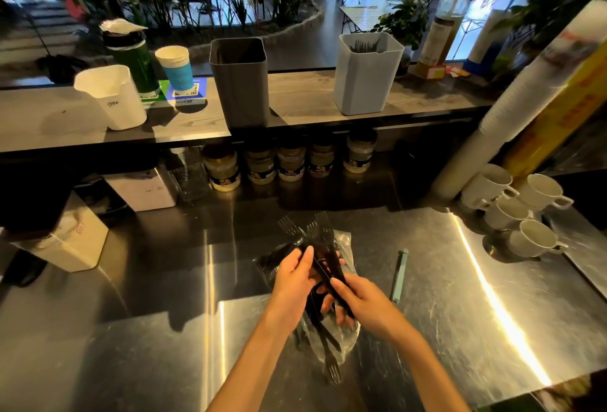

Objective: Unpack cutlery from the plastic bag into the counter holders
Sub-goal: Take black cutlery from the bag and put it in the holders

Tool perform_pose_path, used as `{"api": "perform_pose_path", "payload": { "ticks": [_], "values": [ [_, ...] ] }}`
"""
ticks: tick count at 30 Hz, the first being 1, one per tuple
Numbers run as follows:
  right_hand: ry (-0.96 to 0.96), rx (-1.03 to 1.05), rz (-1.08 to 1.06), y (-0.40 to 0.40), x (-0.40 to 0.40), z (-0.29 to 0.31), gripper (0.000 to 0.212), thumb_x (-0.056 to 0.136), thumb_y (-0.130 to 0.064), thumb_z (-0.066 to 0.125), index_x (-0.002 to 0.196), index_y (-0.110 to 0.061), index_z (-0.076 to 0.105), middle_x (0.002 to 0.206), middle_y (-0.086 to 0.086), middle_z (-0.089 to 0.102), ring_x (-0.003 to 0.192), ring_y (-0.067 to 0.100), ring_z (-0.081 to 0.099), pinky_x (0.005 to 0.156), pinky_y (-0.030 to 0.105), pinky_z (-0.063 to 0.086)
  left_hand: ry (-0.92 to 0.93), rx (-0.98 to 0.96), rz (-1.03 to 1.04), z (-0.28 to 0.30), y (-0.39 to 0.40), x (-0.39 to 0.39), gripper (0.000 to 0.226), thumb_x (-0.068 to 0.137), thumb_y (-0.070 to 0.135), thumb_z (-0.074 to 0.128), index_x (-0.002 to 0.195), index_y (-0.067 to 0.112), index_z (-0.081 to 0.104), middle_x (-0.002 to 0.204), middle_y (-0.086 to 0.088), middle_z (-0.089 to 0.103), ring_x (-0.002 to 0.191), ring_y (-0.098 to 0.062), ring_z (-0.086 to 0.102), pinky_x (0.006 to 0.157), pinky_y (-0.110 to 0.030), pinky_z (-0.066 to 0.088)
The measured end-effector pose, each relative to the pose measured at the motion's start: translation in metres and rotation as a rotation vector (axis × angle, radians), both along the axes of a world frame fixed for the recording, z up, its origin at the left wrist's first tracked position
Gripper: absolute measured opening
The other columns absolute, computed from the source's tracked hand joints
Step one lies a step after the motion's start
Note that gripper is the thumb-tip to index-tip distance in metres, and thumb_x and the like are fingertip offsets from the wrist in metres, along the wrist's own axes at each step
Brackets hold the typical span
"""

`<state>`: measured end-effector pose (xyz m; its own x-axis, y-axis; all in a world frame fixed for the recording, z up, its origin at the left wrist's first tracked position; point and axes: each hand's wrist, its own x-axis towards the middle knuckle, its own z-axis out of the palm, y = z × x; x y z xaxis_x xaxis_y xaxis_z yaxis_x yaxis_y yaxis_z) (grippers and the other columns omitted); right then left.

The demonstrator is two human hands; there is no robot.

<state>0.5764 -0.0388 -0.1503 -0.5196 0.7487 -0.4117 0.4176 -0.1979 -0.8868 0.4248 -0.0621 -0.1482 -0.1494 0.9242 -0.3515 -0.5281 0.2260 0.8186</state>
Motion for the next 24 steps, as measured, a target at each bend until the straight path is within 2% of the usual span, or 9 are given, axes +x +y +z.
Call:
{"api": "perform_pose_path", "payload": {
  "ticks": [3, 5, 8, 10, 12, 15, 18, 21, 24],
  "values": [
    [-0.055, -0.010, -0.016, -0.001, -0.004, -0.002, 0.035, 0.109, -0.032, 0.039, 0.110, -0.010, 0.067, 0.073, -0.002, 0.067, 0.055, 0.007, 0.052, 0.054, 0.020, 0.045, -0.199, -0.072, 0.021, 0.005, 0.003, 0.005, 0.043, 0.108, 0.028, 0.039, 0.126, -0.006, 0.056, 0.110, -0.025, 0.071, 0.100, -0.032, 0.071, 0.084, -0.040, 0.059],
    [-0.080, -0.022, -0.018, -0.002, -0.007, -0.004, 0.037, 0.109, -0.033, 0.038, 0.107, -0.009, 0.067, 0.070, -0.003, 0.061, 0.055, 0.007, 0.049, 0.052, 0.019, 0.042, -0.229, -0.083, 0.031, 0.007, 0.005, 0.007, 0.049, 0.105, 0.035, 0.045, 0.125, -0.009, 0.055, 0.105, -0.025, 0.069, 0.093, -0.030, 0.070, 0.072, -0.034, 0.059],
    [-0.137, 0.022, 0.012, -0.004, -0.011, -0.005, 0.036, 0.109, -0.034, 0.039, 0.101, -0.011, 0.066, 0.070, -0.004, 0.057, 0.062, 0.010, 0.051, 0.056, 0.023, 0.042, -0.076, -0.111, 0.011, 0.004, 0.006, 0.009, 0.041, 0.095, 0.043, 0.062, 0.111, 0.005, 0.061, 0.091, -0.010, 0.070, 0.081, -0.020, 0.067, 0.056, -0.027, 0.050],
    [-0.180, 0.113, 0.077, -0.005, -0.012, -0.003, 0.029, 0.108, -0.034, 0.043, 0.098, -0.015, 0.063, 0.070, -0.007, 0.058, 0.060, 0.003, 0.053, 0.060, 0.023, 0.044, -0.011, -0.096, 0.017, 0.002, 0.007, 0.009, 0.033, 0.089, 0.040, 0.072, 0.093, 0.011, 0.058, 0.074, -0.004, 0.059, 0.068, -0.015, 0.058, 0.057, -0.027, 0.044],
    [-0.155, 0.116, 0.115, -0.007, -0.012, 0.002, 0.022, 0.106, -0.034, 0.049, 0.099, -0.016, 0.060, 0.073, -0.008, 0.062, 0.058, -0.001, 0.057, 0.059, 0.018, 0.047, -0.024, -0.043, 0.032, 0.001, 0.009, 0.008, 0.029, 0.090, 0.032, 0.072, 0.082, 0.013, 0.051, 0.064, -0.001, 0.044, 0.060, -0.013, 0.044, 0.059, -0.027, 0.041],
    [-0.091, 0.071, 0.149, -0.004, -0.005, 0.009, 0.028, 0.100, -0.035, 0.059, 0.113, -0.010, 0.061, 0.090, -0.006, 0.071, 0.074, 0.001, 0.070, 0.065, 0.017, 0.053, -0.068, 0.021, 0.051, 0.003, 0.016, 0.002, 0.026, 0.099, 0.025, 0.062, 0.082, 0.013, 0.046, 0.064, 0.000, 0.033, 0.053, -0.010, 0.032, 0.050, -0.023, 0.033],
    [-0.086, 0.042, 0.150, 0.012, 0.010, 0.014, 0.035, 0.097, -0.036, 0.061, 0.126, -0.016, 0.059, 0.107, -0.001, 0.073, 0.092, 0.011, 0.074, 0.079, 0.028, 0.061, 0.035, 0.024, 0.018, 0.007, 0.020, -0.008, 0.022, 0.101, 0.025, 0.058, 0.084, 0.014, 0.049, 0.064, 0.002, 0.030, 0.052, -0.009, 0.026, 0.044, -0.020, 0.025],
    [-0.060, 0.214, -0.052, 0.039, 0.017, 0.025, 0.034, 0.100, -0.035, 0.055, 0.130, -0.019, 0.058, 0.109, -0.006, 0.072, 0.098, 0.012, 0.072, 0.090, 0.037, 0.059, 0.176, 0.039, -0.085, 0.016, 0.020, -0.014, 0.020, 0.100, 0.024, 0.061, 0.087, 0.015, 0.049, 0.061, 0.004, 0.031, 0.050, -0.008, 0.023, 0.044, -0.020, 0.021],
    [0.093, 0.464, -0.144, 0.061, 0.006, 0.048, 0.037, 0.103, -0.034, 0.051, 0.139, -0.028, 0.053, 0.124, -0.015, 0.068, 0.114, 0.004, 0.066, 0.097, 0.029, 0.055, 0.305, -0.014, -0.165, 0.023, 0.025, -0.009, 0.012, 0.098, 0.022, 0.064, 0.101, 0.012, 0.058, 0.058, 0.007, 0.038, 0.047, -0.005, 0.031, 0.043, -0.018, 0.025]
  ]
}}
